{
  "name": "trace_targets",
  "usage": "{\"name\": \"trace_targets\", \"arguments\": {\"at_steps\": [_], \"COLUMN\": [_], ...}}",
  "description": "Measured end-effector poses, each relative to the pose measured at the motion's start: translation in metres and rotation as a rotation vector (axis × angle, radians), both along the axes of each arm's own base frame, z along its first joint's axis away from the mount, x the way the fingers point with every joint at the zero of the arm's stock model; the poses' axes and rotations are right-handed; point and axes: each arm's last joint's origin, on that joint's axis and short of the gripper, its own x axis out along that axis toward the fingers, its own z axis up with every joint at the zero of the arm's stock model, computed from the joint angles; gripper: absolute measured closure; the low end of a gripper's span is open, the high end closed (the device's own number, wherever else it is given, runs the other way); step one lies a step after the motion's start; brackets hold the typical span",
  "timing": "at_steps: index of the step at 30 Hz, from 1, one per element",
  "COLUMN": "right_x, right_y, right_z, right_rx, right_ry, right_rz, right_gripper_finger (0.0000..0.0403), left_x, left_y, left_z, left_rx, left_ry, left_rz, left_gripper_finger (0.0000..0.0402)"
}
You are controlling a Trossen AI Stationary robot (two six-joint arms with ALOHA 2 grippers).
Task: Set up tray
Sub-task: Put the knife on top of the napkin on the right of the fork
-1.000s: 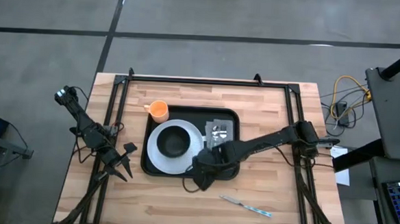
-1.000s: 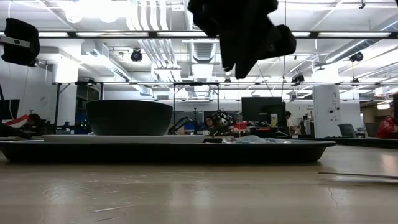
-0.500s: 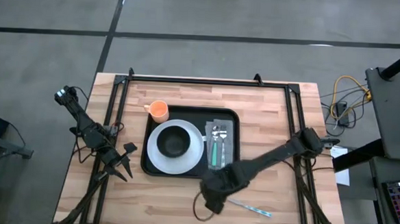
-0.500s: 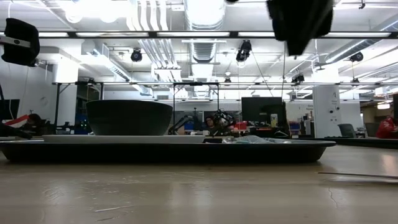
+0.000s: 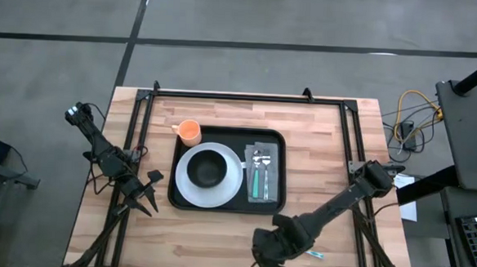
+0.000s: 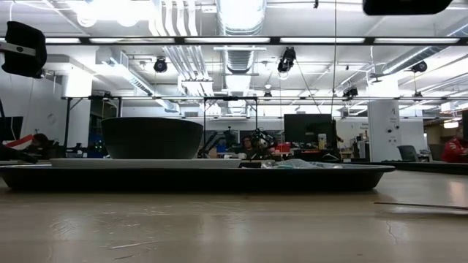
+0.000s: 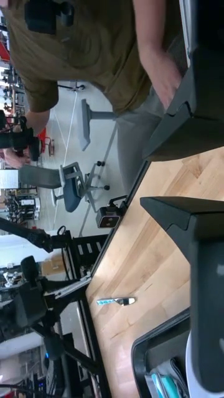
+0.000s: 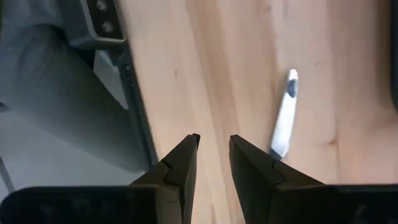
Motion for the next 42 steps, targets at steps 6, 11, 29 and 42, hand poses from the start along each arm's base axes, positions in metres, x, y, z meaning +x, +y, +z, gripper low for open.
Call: {"name": "trace_targets", "arguments": {"at_steps": [6,11,29,42], "right_x": [0.001,0.009,-0.035,-0.065], "right_y": [0.008,0.012,0.006,0.027], "right_z": [0.002,0.005,-0.009,-0.044], "right_rx": [0.033,0.092,-0.156,-0.225], "right_ry": [-0.048,-0.136,0.203,0.183], "right_rz": [0.01,0.008,-0.043,-0.043], "right_gripper_finger": [0.0312,0.0315,0.0307,0.0265], "left_x": [0.0,0.0,0.0,0.0], "left_y": [0.0,0.0,0.0,0.0], "left_z": [0.0,0.0,0.0,0.0], "left_rx": [0.0,0.0,0.0,0.0], "left_ry": [0.0,0.0,0.0,0.0], "left_rz": [0.0,0.0,0.0,0.0], "left_gripper_finger": [0.0318,0.0318,0.0318,0.0318]}}
